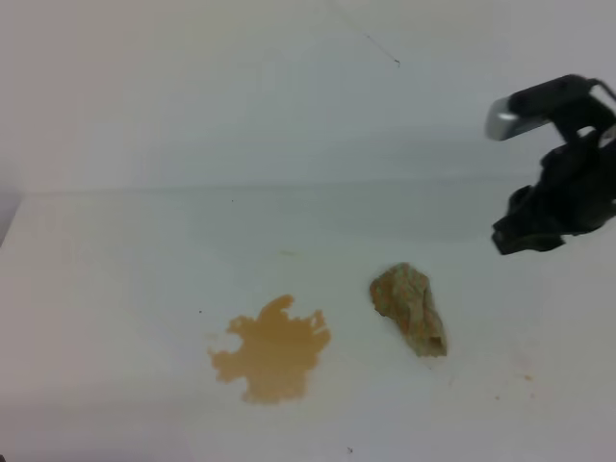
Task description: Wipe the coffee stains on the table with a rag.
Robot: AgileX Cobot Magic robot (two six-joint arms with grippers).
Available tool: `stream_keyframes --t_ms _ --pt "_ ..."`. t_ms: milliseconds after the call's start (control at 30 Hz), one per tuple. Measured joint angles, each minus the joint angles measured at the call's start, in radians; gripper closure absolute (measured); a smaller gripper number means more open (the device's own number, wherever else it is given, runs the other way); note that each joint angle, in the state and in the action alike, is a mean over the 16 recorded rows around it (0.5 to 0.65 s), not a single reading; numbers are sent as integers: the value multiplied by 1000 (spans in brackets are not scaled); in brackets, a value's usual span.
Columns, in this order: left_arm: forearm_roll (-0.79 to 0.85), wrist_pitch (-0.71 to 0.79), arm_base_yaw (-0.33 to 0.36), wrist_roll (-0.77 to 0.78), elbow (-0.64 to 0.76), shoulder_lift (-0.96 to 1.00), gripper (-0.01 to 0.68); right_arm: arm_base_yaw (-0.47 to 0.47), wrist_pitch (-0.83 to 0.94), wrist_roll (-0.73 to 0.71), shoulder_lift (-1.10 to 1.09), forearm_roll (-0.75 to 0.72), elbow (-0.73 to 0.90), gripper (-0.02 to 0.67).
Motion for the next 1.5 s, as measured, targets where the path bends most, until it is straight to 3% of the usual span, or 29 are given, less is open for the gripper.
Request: stream_keyframes --t_ms 233,600,733,1167,1500 --pt "0 0 0 0 0 0 672 107 -103 -21 188 -3 -65 268" --pt "0 0 0 0 0 0 672 166 -265 -27 389 7 -80 271" --pt "0 0 0 0 0 0 672 168 -275 -25 427 14 -85 325" --pt "0 0 0 0 0 0 672 177 -214 -55 462 116 -166 619" --pt "0 0 0 0 0 0 672 213 -176 -110 508 265 -273 649"
